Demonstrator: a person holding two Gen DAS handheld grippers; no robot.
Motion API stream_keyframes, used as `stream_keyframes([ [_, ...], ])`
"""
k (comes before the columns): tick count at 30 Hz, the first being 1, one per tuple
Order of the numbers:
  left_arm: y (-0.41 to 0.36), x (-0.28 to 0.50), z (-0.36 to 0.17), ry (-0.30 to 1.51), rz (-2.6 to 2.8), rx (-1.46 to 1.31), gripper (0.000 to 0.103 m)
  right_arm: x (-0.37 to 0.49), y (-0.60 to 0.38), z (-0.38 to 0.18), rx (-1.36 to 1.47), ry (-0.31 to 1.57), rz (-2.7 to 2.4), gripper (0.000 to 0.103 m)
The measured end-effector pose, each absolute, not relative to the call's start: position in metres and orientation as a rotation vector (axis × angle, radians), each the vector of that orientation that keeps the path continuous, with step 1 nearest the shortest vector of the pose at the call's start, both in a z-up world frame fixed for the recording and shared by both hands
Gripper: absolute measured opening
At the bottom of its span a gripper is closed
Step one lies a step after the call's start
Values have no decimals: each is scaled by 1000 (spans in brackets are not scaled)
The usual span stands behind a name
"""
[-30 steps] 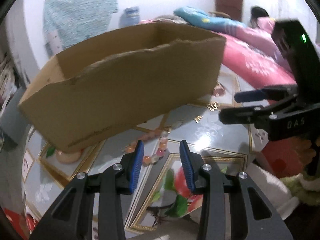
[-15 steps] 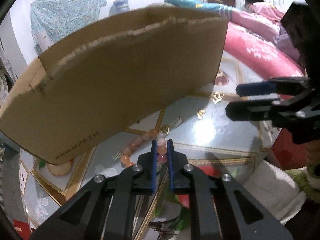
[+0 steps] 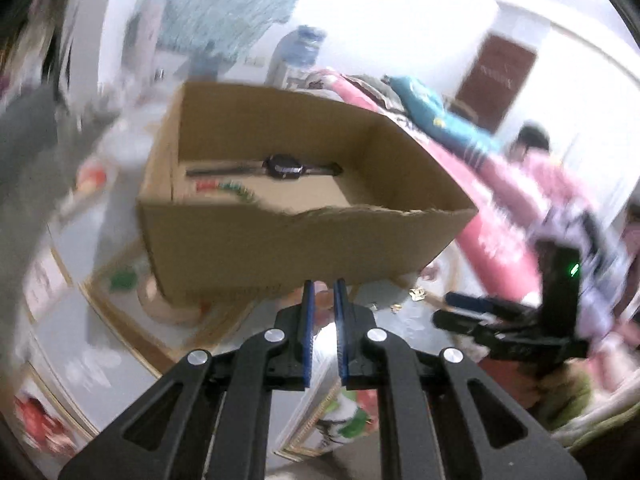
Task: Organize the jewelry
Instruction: 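Withdraw the right gripper from the box back toward the table, then move the left gripper toward the small silver clasp beside the box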
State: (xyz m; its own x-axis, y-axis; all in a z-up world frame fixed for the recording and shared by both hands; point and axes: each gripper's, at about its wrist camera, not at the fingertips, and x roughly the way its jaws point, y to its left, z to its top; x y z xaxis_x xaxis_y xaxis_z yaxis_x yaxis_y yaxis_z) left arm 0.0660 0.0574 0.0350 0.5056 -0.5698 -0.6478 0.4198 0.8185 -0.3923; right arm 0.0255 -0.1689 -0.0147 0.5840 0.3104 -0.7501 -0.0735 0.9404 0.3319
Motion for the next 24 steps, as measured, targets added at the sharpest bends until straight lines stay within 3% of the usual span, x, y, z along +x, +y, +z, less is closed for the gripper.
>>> stream_keyframes([
  [6, 96, 76, -1, 933, -548, -363, 9, 26, -166, -10, 262, 922, 233, 66],
  [13, 109, 74, -8, 942, -464, -340, 10, 28, -166, -10, 264, 924, 229, 66],
  [15, 105, 74, -4, 928, -467, -316, 20, 29, -166, -10, 259, 921, 231, 66],
  [18, 99, 69, 7, 868, -452, -261, 26, 30, -165, -6, 252, 907, 231, 66],
  [24, 76, 65, 16, 820, -481, -159, 28, 32, -162, -3, 241, 888, 247, 66],
])
